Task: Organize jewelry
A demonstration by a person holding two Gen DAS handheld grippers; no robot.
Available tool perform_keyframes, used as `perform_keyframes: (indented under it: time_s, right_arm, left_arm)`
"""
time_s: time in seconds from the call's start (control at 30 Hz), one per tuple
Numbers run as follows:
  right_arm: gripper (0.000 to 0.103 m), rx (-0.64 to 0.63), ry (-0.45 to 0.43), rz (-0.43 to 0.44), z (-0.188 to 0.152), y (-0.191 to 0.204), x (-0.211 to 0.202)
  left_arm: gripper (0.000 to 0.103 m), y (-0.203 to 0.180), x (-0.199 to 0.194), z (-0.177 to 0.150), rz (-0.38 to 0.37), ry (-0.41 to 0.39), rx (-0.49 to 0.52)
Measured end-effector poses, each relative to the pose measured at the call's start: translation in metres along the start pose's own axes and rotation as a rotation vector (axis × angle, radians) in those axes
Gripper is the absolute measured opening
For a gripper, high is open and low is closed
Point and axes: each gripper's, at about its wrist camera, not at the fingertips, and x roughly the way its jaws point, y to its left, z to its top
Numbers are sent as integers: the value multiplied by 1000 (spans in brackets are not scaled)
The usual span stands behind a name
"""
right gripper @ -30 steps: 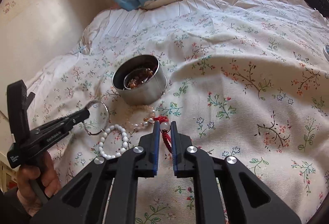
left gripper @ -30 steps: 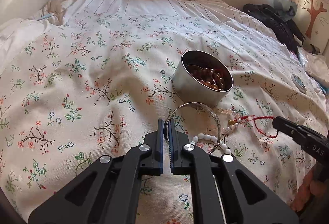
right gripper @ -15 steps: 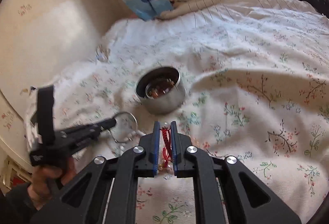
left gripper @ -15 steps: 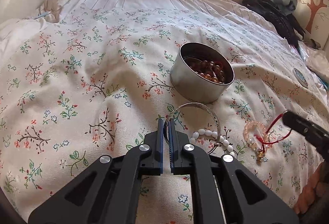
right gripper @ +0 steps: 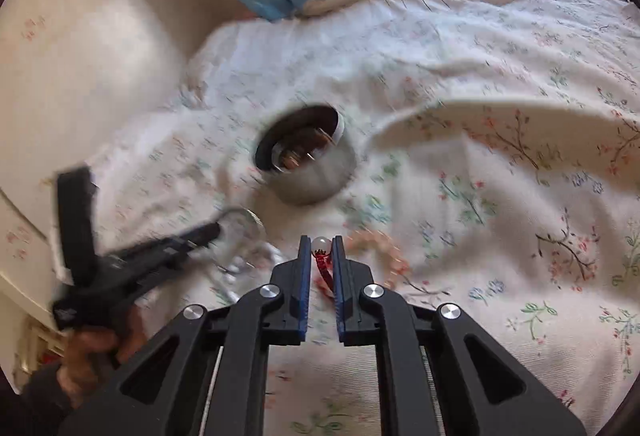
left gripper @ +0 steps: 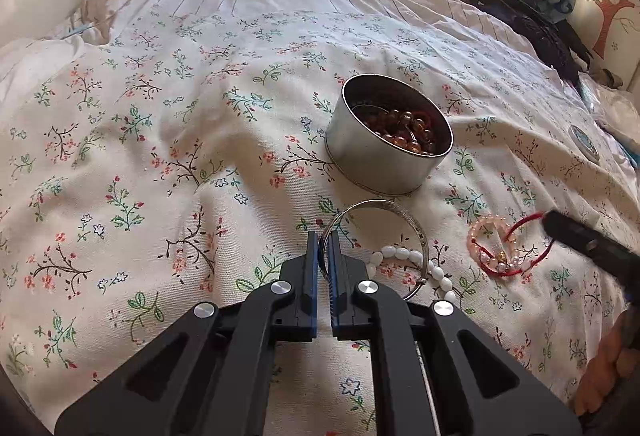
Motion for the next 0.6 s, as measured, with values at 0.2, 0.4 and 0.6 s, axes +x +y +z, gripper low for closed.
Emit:
perform_keyframes:
  time_s: [0.2, 0.4, 0.6]
  right_arm:
    - [11, 110, -84, 121, 7, -17, -20]
    - [11, 138, 101, -100, 1, -33, 13]
    - [11, 162, -37, 53, 7, -30, -13]
  left_arm:
    - [4, 1, 1, 0, -4, 1, -5]
    - [4, 1, 2, 1, -3, 3, -9]
    - [4, 2, 2, 1, -10, 2, -14]
